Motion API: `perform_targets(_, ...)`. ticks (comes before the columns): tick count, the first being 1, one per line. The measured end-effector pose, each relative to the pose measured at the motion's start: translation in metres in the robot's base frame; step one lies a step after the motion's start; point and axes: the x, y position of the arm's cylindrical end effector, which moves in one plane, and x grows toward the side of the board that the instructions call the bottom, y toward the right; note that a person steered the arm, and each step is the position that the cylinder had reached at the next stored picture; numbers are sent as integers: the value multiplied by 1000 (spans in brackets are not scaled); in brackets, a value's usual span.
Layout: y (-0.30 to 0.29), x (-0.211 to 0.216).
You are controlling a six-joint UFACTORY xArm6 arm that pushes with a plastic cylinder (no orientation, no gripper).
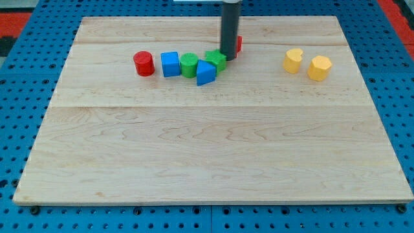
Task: Move the green star diagonally to the red star
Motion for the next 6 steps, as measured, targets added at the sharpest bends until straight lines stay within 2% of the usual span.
perform_targets(2, -22, 4)
perform_targets(3, -25, -13)
perform_targets(4, -63, -11)
perform_targets(5, -68, 41)
perform_targets(6, -61, 47)
